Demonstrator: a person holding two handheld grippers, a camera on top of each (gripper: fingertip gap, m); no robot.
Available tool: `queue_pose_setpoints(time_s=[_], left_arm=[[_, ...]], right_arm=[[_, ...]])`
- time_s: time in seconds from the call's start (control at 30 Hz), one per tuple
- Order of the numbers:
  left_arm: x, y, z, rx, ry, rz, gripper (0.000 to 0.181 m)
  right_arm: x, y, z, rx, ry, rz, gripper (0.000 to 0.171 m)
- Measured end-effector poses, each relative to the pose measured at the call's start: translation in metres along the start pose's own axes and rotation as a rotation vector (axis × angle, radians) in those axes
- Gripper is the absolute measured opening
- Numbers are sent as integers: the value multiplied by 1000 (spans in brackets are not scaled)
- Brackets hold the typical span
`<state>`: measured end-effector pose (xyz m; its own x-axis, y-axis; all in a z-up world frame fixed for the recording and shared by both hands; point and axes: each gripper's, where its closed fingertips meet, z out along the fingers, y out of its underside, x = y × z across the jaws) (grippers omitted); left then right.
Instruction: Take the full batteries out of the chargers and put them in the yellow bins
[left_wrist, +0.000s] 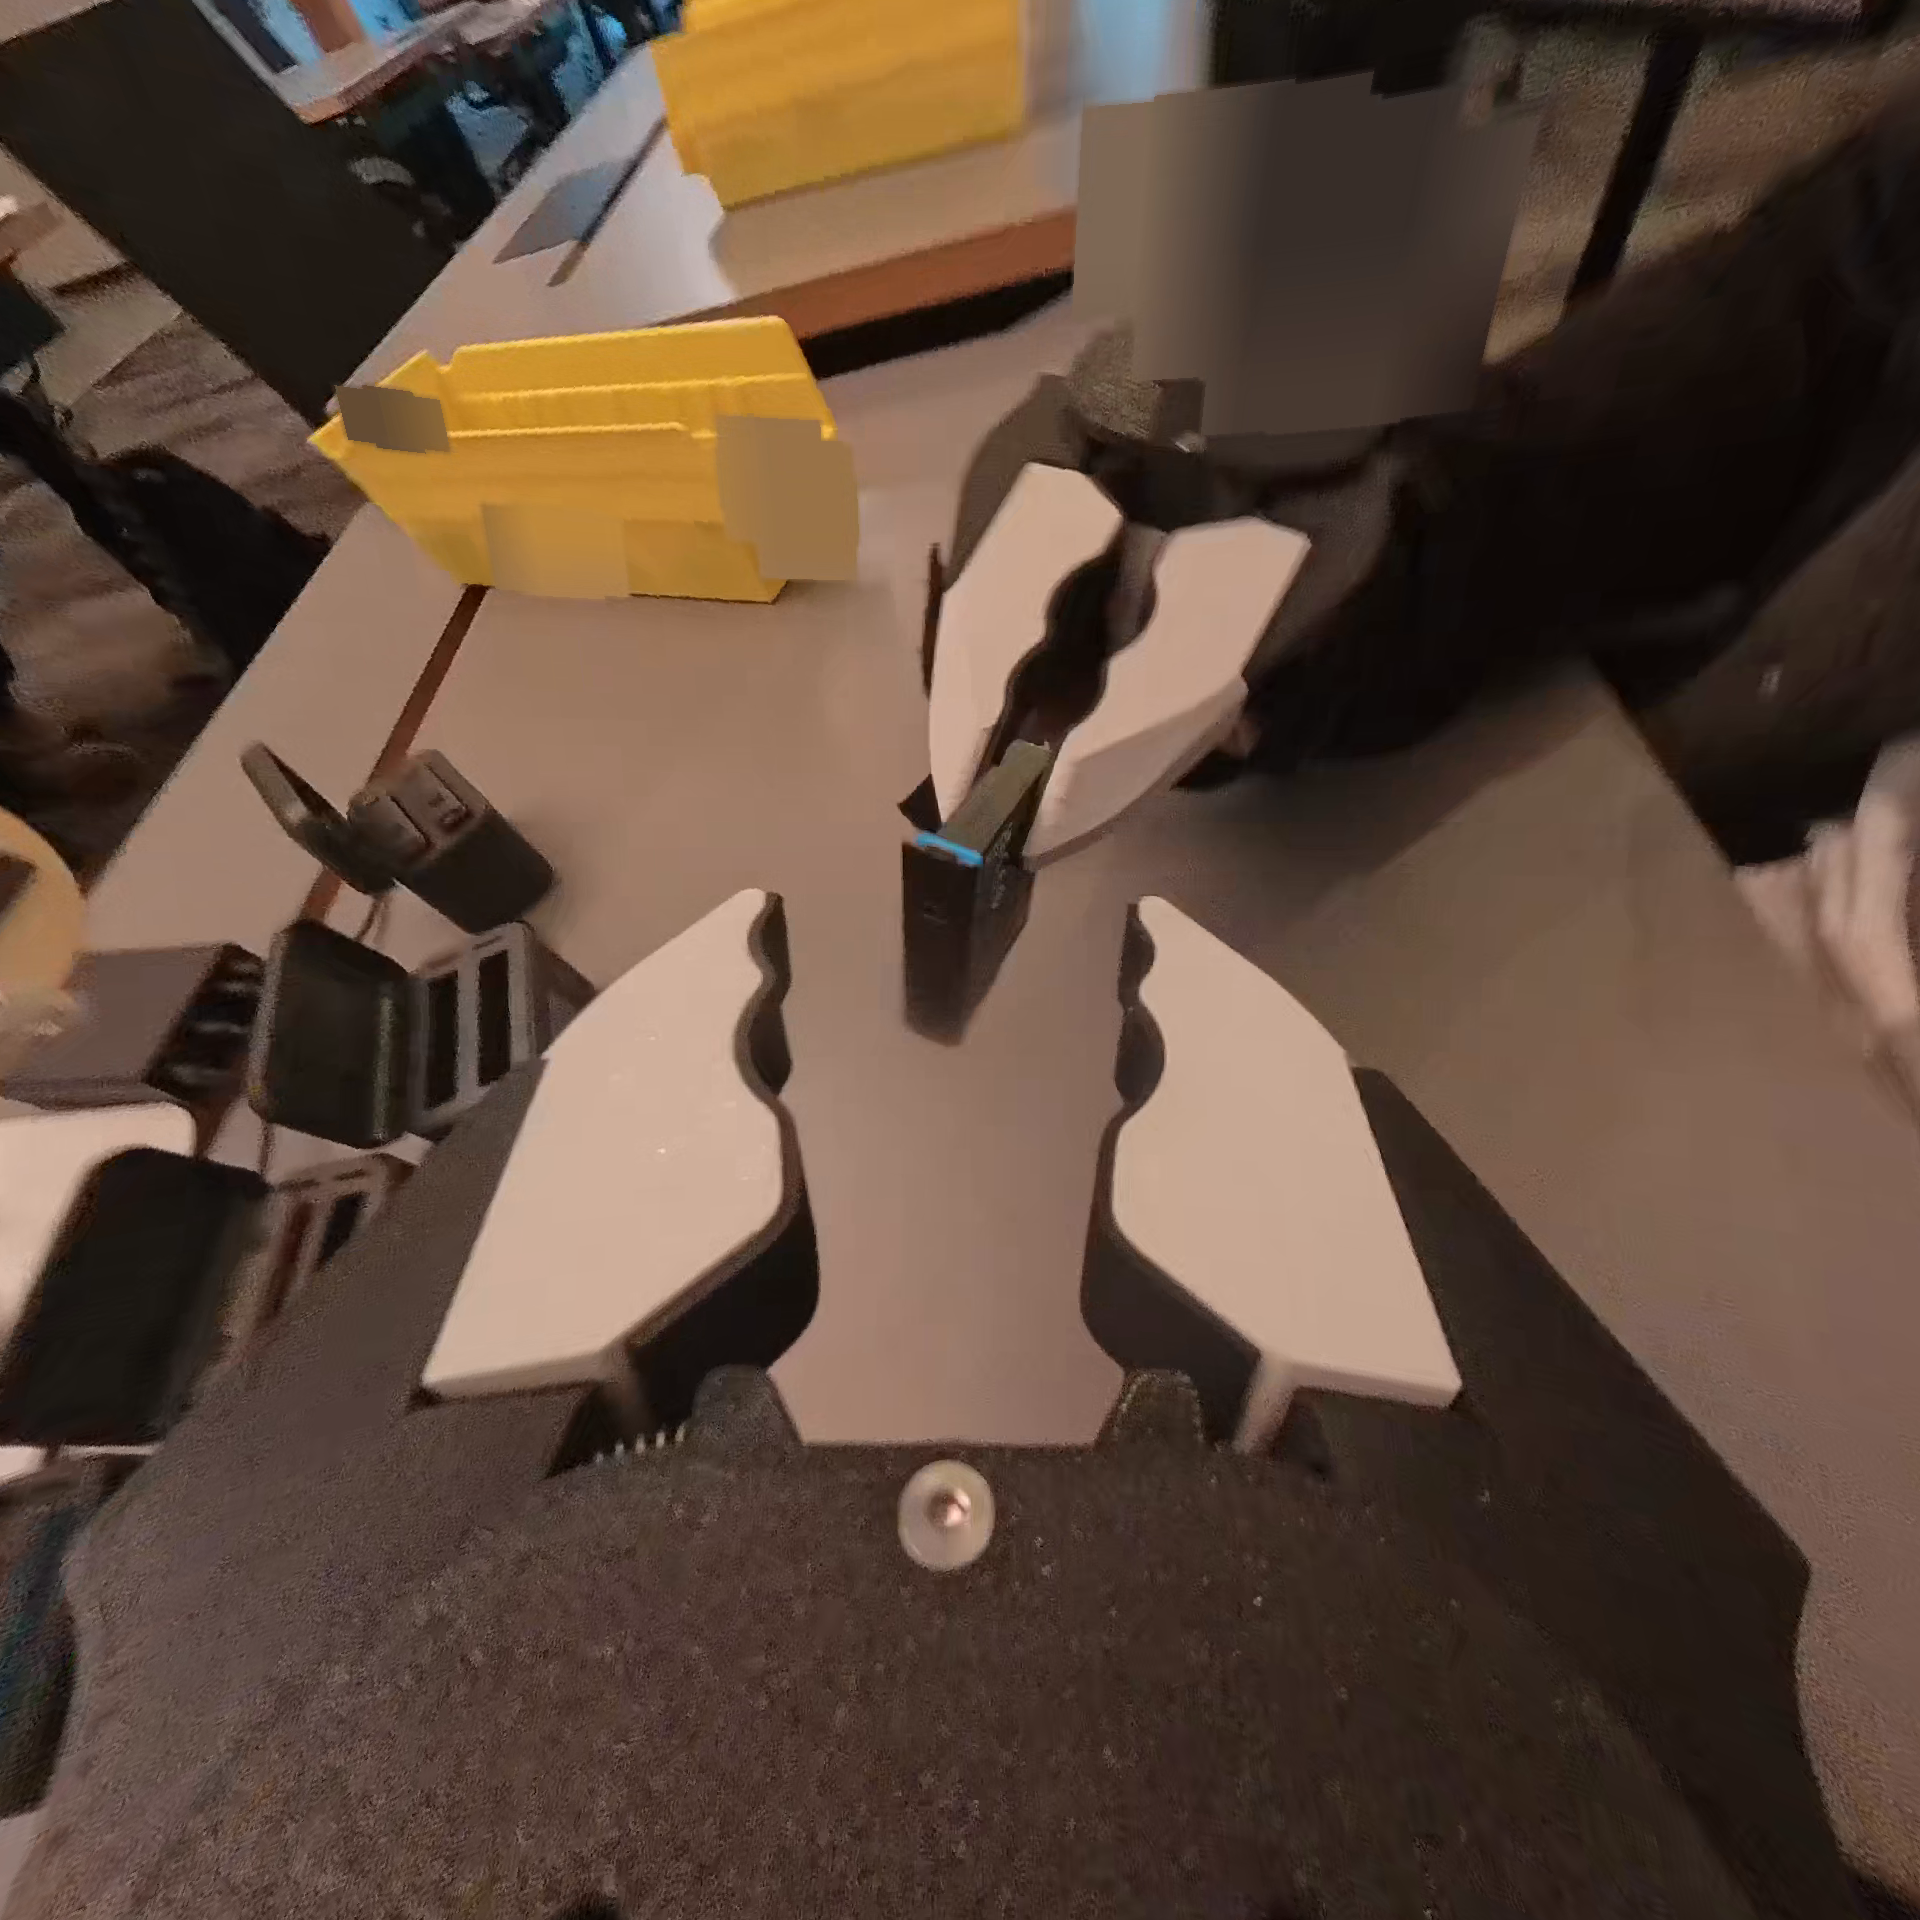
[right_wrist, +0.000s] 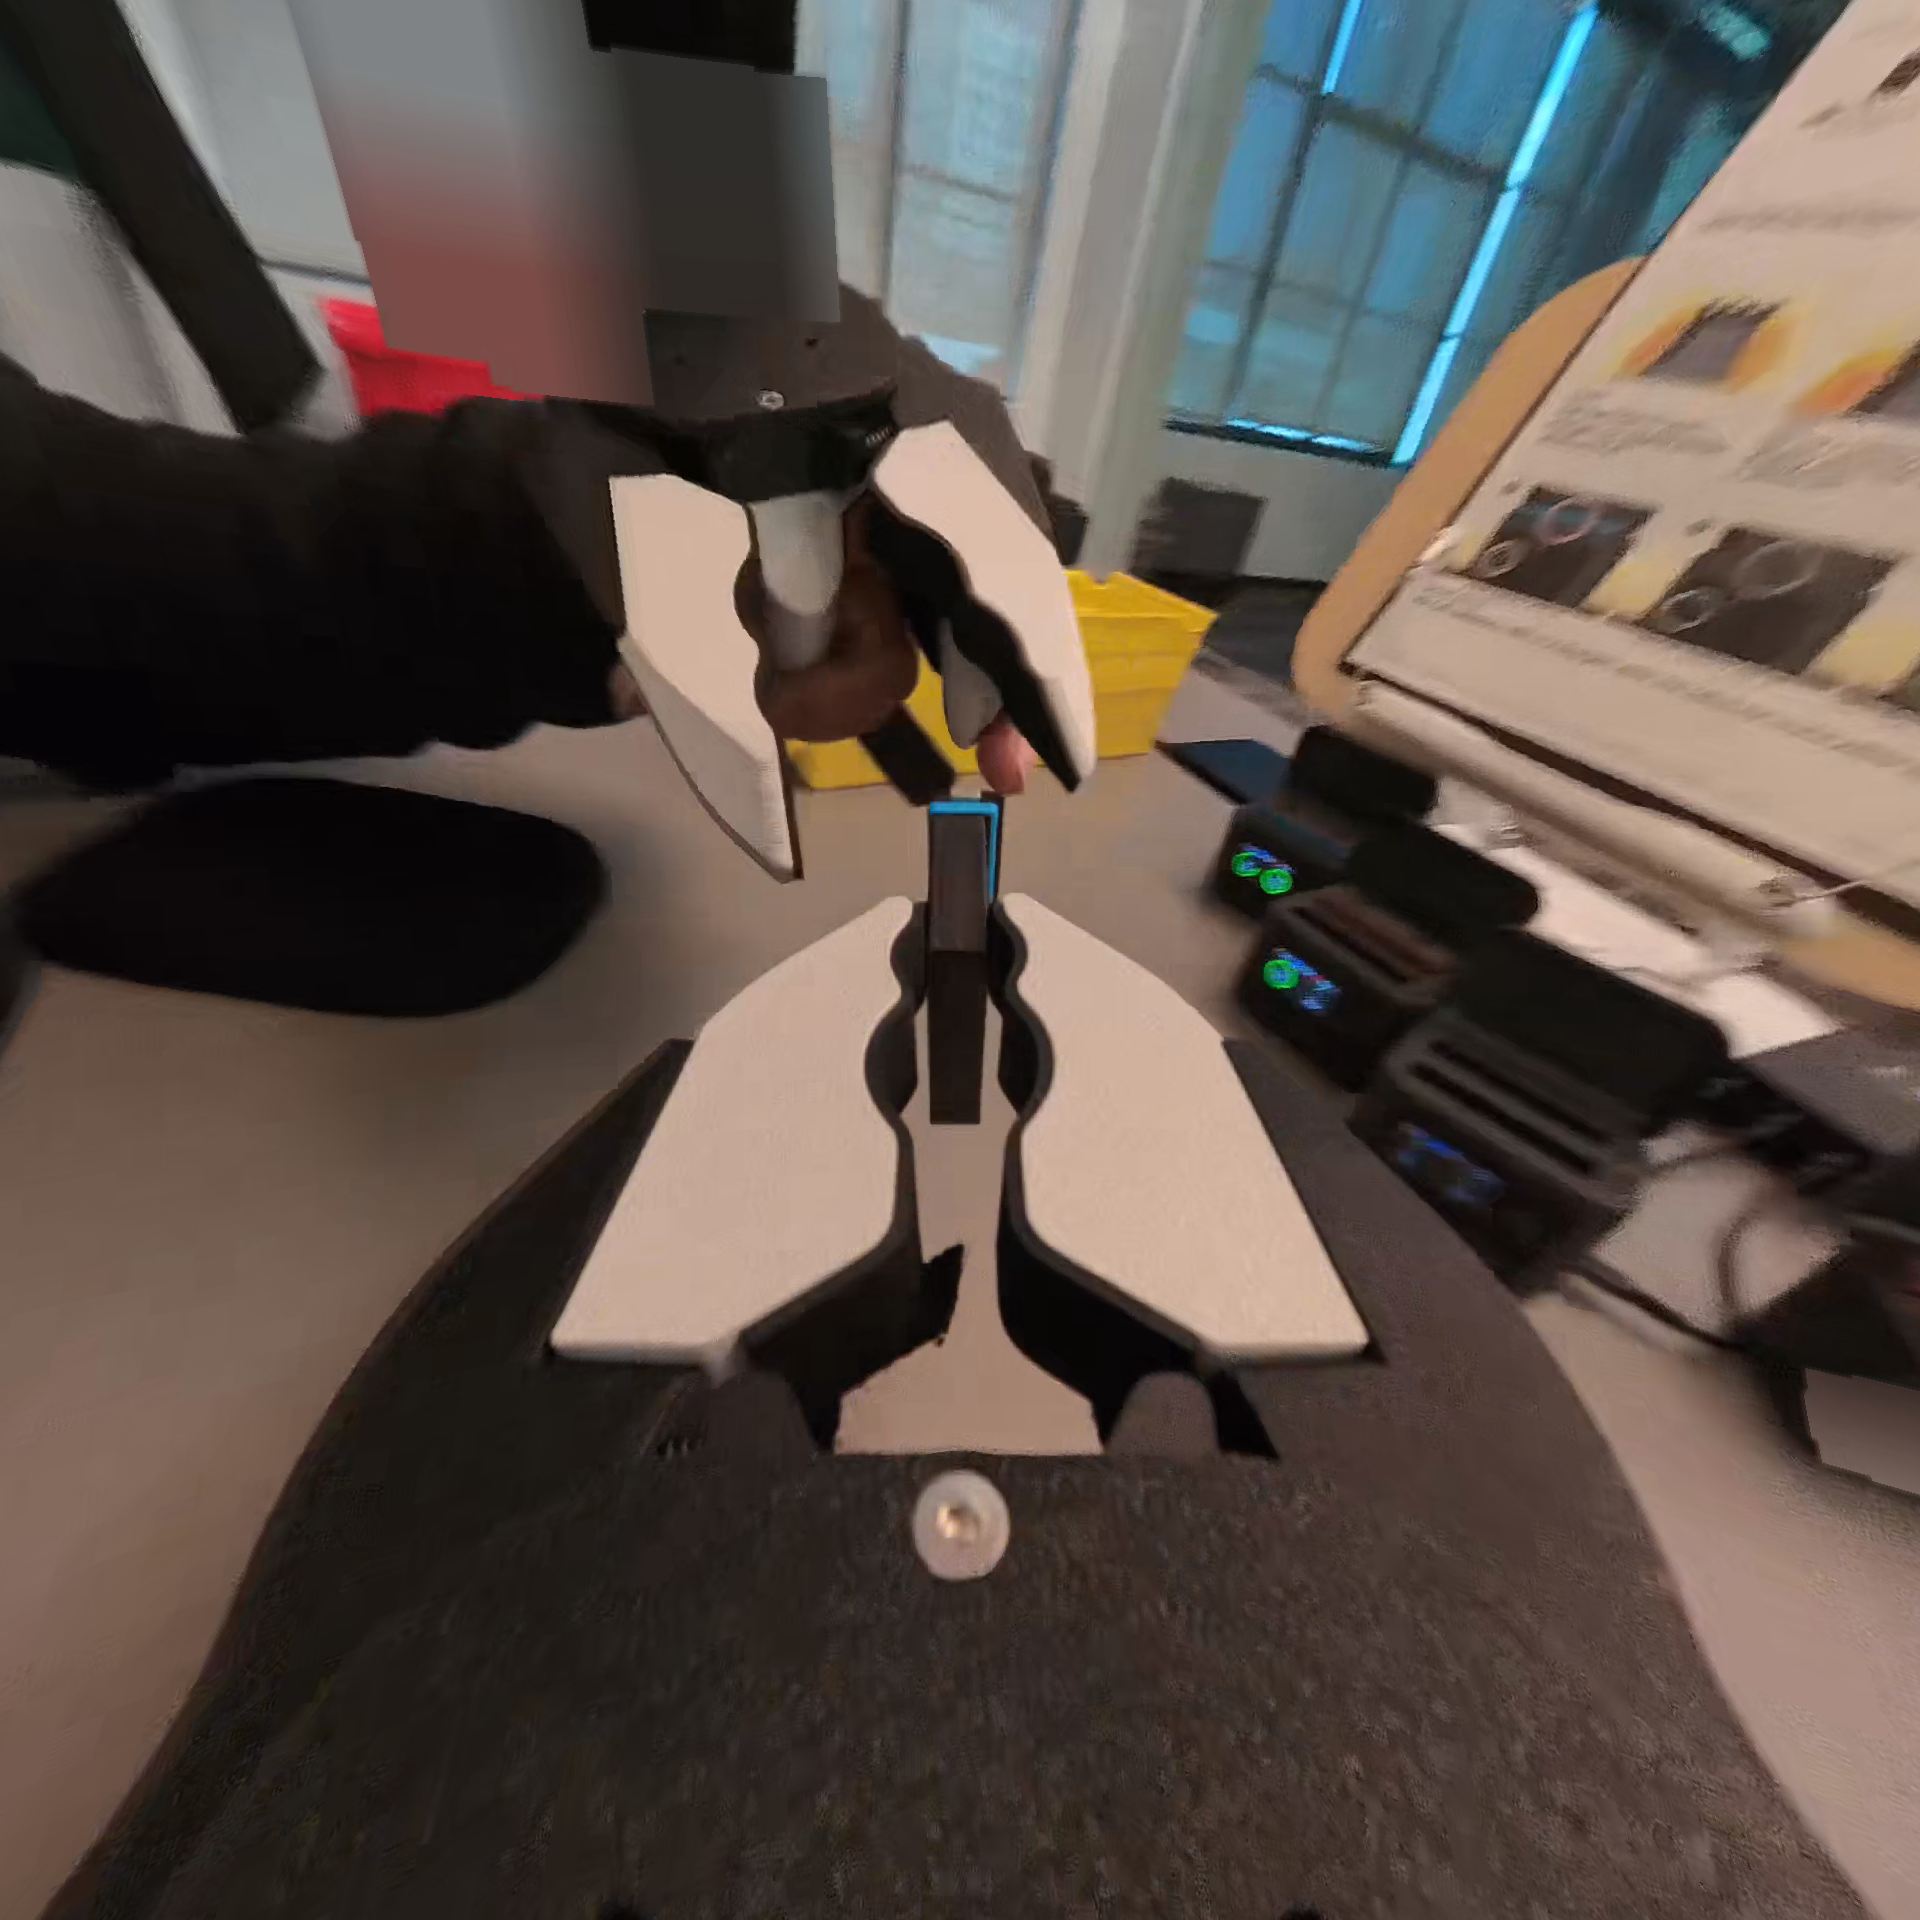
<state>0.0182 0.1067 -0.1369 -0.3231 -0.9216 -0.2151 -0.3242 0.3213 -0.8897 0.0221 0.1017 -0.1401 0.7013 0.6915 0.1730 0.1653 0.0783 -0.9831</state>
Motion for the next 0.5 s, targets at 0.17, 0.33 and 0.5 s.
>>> queue_pose_setpoints(time_s=[0.17, 0.33, 0.5], left_arm=[[17, 11, 2, -130, 78, 144, 33], [24, 17, 3, -121, 89, 105, 17], [26, 18, 1, -117, 100, 38, 16]], right_arm=[[-17, 4, 0, -5, -158, 121, 10], [-26, 10, 3, -34, -198, 117, 10], [-27, 8, 4, -10, -208, 153, 10]])
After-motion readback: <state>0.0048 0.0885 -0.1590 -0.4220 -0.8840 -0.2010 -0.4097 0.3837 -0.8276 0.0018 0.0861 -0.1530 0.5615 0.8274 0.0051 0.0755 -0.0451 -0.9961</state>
